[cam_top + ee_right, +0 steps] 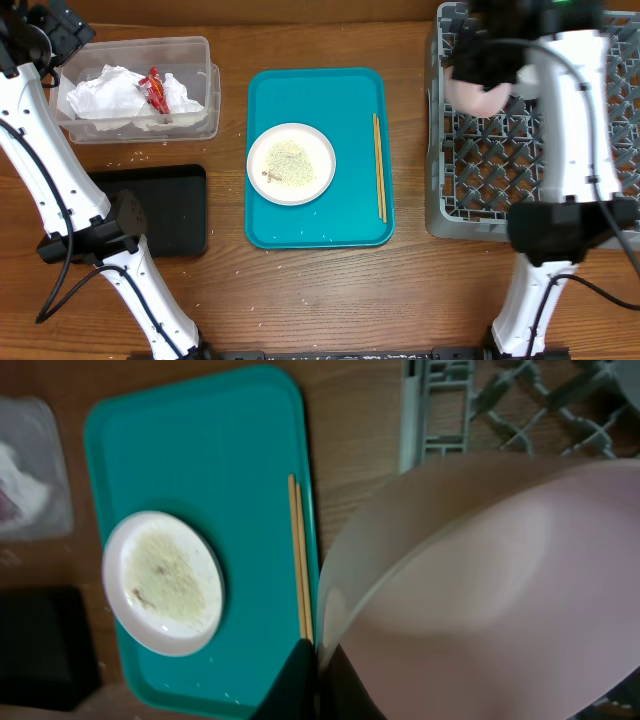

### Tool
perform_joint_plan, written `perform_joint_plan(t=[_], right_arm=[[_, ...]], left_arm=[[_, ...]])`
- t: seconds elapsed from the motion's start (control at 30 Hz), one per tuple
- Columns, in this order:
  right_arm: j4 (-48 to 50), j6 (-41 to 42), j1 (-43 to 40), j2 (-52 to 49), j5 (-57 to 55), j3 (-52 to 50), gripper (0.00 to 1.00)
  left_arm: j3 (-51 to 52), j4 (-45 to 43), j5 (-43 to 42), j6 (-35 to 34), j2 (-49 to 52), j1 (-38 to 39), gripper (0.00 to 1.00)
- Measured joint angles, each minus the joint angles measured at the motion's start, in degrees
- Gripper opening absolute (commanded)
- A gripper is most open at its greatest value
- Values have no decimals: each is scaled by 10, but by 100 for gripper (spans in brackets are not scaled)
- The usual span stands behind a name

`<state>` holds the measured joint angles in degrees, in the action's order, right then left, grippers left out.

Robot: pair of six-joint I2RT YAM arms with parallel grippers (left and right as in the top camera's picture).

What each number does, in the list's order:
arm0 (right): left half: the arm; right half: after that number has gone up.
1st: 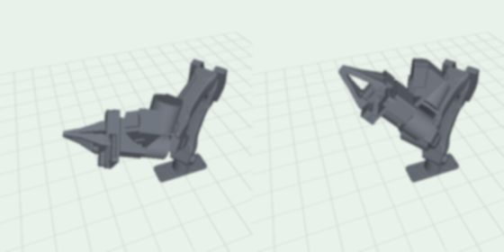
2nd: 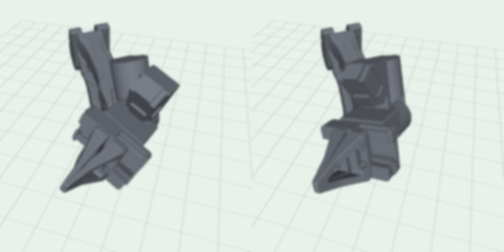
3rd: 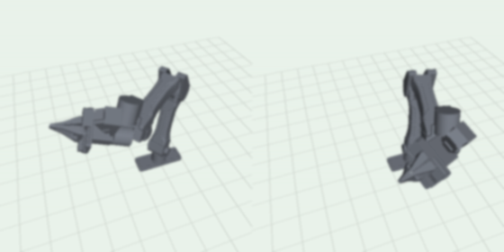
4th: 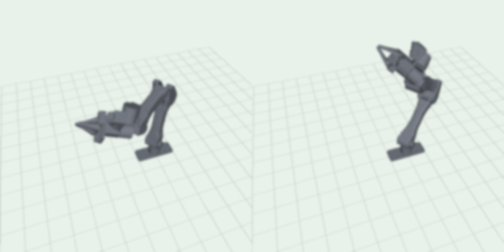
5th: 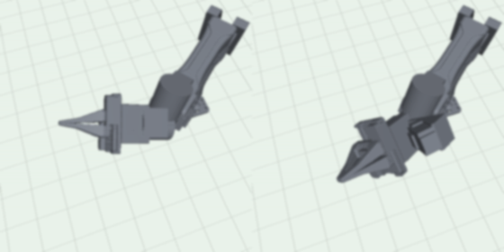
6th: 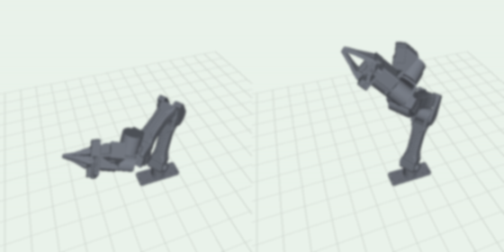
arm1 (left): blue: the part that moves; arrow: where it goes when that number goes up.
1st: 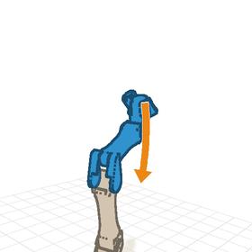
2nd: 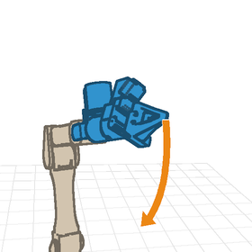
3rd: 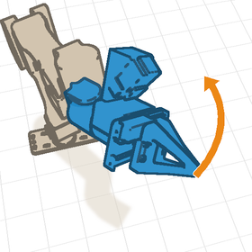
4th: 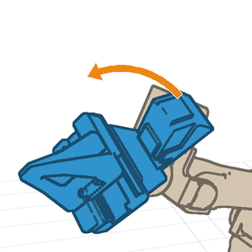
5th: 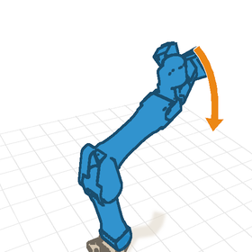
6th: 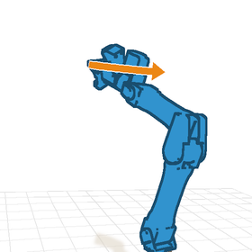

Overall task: Sort waste into correct bins and load items into the dishwasher
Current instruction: 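Carry the pink bowl right over the dish rack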

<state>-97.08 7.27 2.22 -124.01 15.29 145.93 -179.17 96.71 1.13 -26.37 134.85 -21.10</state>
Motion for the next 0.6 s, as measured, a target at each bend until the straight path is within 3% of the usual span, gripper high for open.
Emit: perform_joint_plan(t=[0.27, 0.6], right_arm=[[0, -1, -150, 0, 174, -24, 4], [0, -20, -204, 0, 295, -118, 4]], left_arm=[[0, 0, 0, 0, 0, 0, 100], [0, 0, 0, 0, 0, 0, 100]])
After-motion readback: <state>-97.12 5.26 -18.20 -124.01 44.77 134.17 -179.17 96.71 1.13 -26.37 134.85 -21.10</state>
